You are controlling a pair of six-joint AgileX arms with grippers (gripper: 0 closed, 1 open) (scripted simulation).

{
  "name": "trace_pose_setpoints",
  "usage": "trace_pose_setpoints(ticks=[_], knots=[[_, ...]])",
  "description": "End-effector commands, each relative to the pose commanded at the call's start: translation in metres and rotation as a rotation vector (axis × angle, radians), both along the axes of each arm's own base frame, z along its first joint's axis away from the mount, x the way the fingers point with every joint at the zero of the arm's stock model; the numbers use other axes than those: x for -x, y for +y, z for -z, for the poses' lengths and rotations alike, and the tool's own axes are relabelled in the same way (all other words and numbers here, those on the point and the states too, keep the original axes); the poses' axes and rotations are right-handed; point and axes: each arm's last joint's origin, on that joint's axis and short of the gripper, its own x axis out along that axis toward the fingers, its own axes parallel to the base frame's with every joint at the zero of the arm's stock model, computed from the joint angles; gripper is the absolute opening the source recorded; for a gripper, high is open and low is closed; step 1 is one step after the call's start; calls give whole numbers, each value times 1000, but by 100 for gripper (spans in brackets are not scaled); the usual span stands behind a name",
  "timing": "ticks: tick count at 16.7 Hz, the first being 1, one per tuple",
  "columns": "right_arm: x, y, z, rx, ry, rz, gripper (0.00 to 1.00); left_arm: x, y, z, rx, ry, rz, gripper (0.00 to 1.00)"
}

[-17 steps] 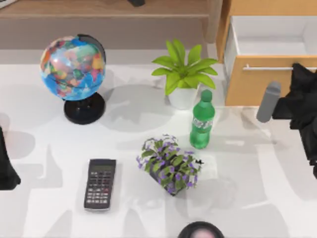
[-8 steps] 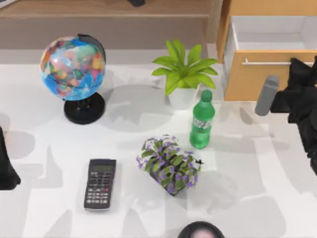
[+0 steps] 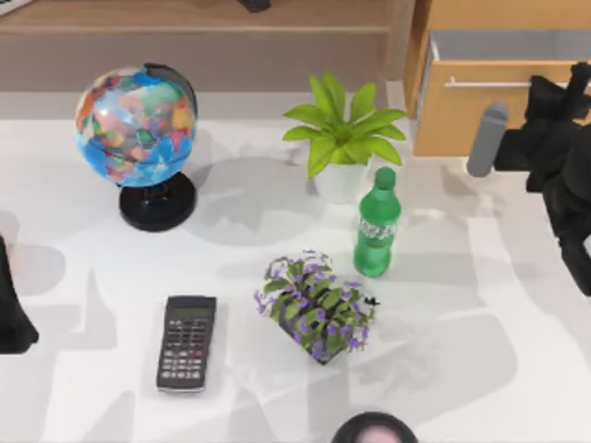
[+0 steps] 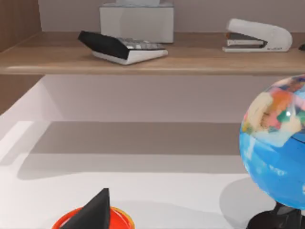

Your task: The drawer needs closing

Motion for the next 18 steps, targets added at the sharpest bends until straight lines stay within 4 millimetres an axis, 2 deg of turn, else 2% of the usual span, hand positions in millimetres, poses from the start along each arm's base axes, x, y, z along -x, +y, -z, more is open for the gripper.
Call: trace_pose_setpoints(ticks=[7,15,18], knots=[[-6,1,-1,-3,-2,-3,0,0,0,0,0,0,0,100],[-56,1,0,-2,1,-3,0,0,0,0,0,0,0,100],[-65,0,0,-2,2,-2,0,0,0,0,0,0,0,100]])
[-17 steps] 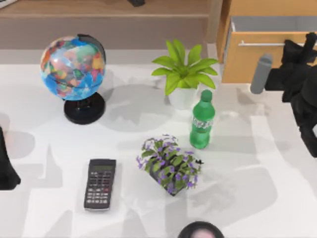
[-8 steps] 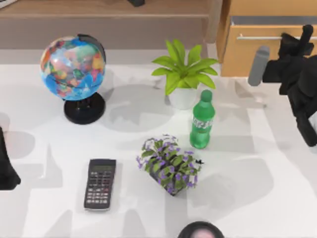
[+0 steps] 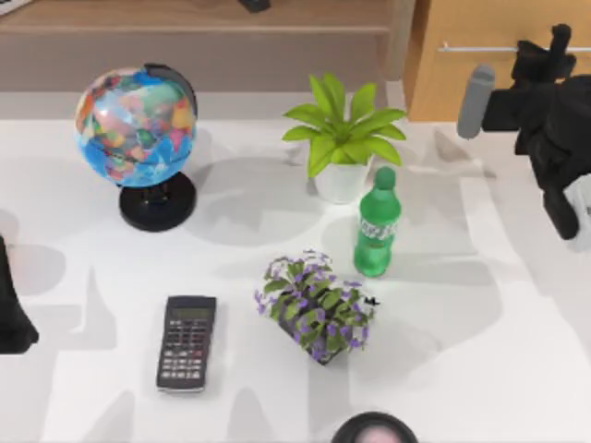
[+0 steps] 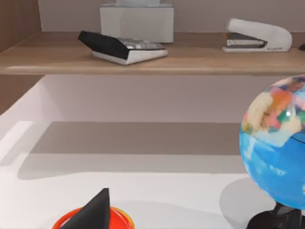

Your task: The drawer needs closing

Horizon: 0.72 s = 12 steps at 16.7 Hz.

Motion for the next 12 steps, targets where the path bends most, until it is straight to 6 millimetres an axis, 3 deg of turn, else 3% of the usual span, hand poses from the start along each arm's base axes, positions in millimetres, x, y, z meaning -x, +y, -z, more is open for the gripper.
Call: trace_pose_setpoints(ticks=[3,12], knots=[[0,0,0,0,0,0,0,0,0,0,0,0,0,100],[0,0,0,0,0,0,68,0,0,0,0,0,0,100]])
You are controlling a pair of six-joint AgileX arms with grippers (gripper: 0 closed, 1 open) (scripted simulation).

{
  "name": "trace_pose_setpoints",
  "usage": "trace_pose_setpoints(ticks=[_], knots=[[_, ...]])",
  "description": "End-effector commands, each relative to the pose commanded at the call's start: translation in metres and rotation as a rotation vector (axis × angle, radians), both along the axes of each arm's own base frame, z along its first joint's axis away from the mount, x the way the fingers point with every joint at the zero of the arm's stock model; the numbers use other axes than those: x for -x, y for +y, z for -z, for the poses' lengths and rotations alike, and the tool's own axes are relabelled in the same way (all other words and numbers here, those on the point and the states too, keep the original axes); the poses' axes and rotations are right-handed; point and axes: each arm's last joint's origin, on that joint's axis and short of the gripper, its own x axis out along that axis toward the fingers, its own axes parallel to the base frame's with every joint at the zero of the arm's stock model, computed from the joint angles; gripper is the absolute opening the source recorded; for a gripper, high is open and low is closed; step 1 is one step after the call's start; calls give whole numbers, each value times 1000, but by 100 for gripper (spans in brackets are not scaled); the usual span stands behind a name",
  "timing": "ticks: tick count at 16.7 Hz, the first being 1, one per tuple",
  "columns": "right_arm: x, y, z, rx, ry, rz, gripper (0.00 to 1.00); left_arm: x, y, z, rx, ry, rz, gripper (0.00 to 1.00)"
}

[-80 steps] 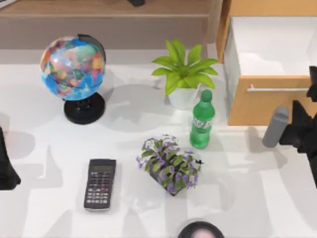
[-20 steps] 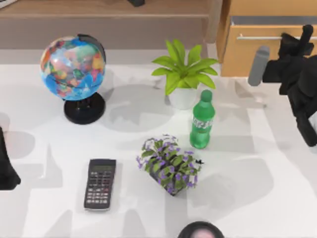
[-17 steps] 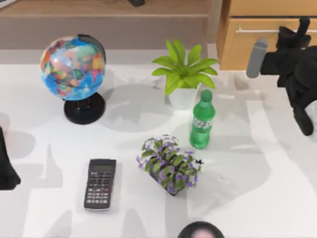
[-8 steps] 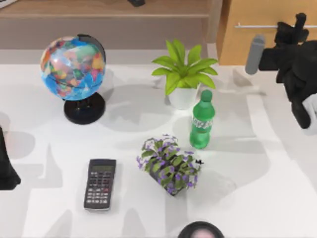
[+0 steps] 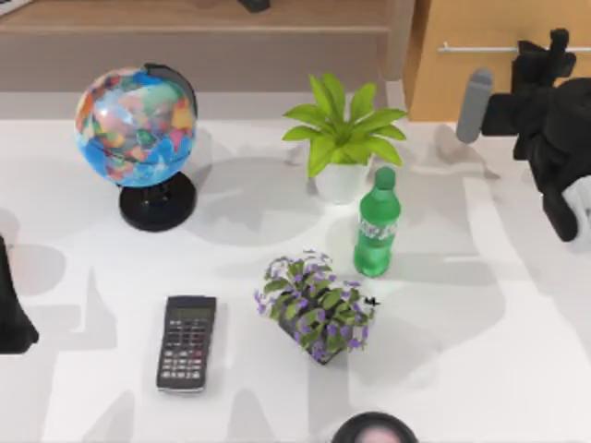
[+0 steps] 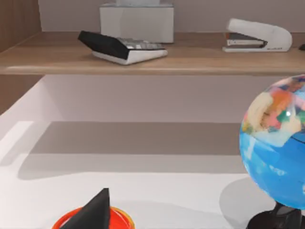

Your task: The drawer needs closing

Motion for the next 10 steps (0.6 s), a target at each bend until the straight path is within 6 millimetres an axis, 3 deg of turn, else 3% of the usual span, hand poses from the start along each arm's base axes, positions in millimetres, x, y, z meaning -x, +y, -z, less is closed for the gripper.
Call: trace_pose_setpoints(ticks=[4,10], knots=[[0,0,0,0,0,0,98,0,0,0,0,0,0,100],[0,0,0,0,0,0,100,0,0,0,0,0,0,100]])
